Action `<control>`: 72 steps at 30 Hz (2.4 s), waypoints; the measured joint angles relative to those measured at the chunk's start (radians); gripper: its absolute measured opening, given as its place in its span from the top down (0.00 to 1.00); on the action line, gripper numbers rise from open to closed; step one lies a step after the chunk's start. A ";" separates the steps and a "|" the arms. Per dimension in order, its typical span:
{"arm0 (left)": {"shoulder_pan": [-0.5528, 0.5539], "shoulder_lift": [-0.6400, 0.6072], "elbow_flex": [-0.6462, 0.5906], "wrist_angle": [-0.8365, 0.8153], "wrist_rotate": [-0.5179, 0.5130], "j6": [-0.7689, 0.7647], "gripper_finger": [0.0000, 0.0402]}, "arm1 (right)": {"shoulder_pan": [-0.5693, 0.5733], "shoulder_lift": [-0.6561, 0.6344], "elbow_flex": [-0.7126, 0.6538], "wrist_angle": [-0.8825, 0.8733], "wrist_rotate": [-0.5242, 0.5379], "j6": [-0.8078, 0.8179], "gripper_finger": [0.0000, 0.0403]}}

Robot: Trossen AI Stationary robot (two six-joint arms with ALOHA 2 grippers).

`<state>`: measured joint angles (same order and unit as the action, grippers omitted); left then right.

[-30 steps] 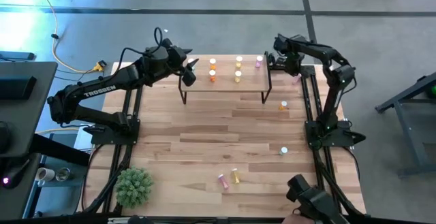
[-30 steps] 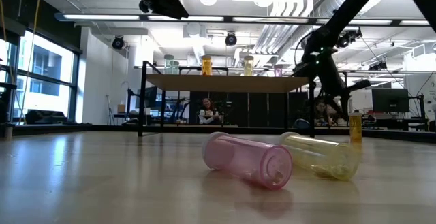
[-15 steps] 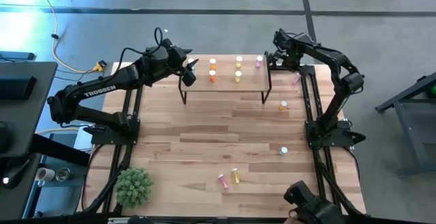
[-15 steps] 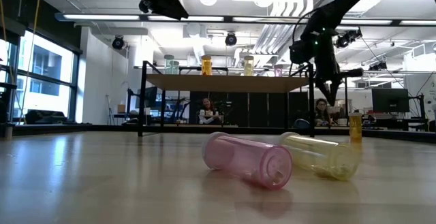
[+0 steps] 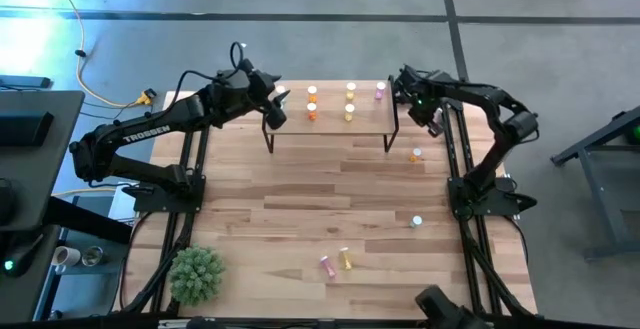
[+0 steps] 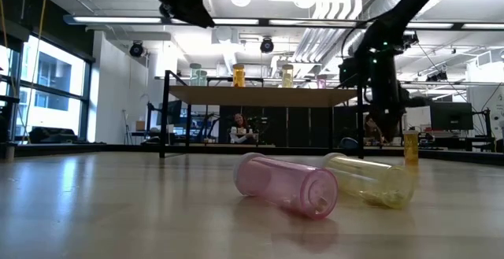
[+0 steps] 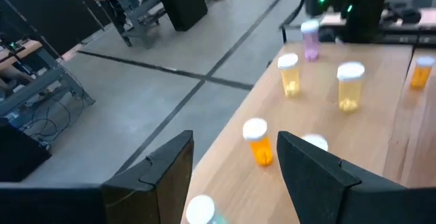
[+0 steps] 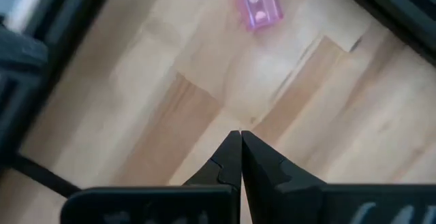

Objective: Pick and place medicine bottles onto shelf by color
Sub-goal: Put the top violet pill bottle on the shelf aligned with the other violet pill bottle

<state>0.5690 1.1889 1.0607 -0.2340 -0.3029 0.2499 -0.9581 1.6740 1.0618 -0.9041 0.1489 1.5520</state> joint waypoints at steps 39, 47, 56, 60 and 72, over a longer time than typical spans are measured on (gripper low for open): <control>0.000 0.000 0.000 0.059 -0.003 0.015 0.50 | -0.160 -0.291 -0.278 0.288 0.134 -0.112 0.52; 0.000 0.000 0.000 0.058 -0.006 0.015 0.50 | -0.125 -0.222 -0.278 0.288 0.144 0.025 0.52; 0.000 0.000 0.000 0.042 -0.007 0.016 0.50 | -0.112 -0.220 -0.278 0.294 0.209 0.087 0.52; 0.000 0.000 0.000 0.040 -0.007 0.016 0.50 | -0.107 -0.220 -0.278 0.331 0.213 0.111 0.52; 0.034 0.000 0.000 0.036 -0.007 0.015 0.50 | -0.095 -0.207 -0.278 0.384 0.166 0.103 0.52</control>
<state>0.6031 1.1889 1.0607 -0.1982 -0.3103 0.2646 -1.0526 1.4670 0.7841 -0.5199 0.3152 1.6546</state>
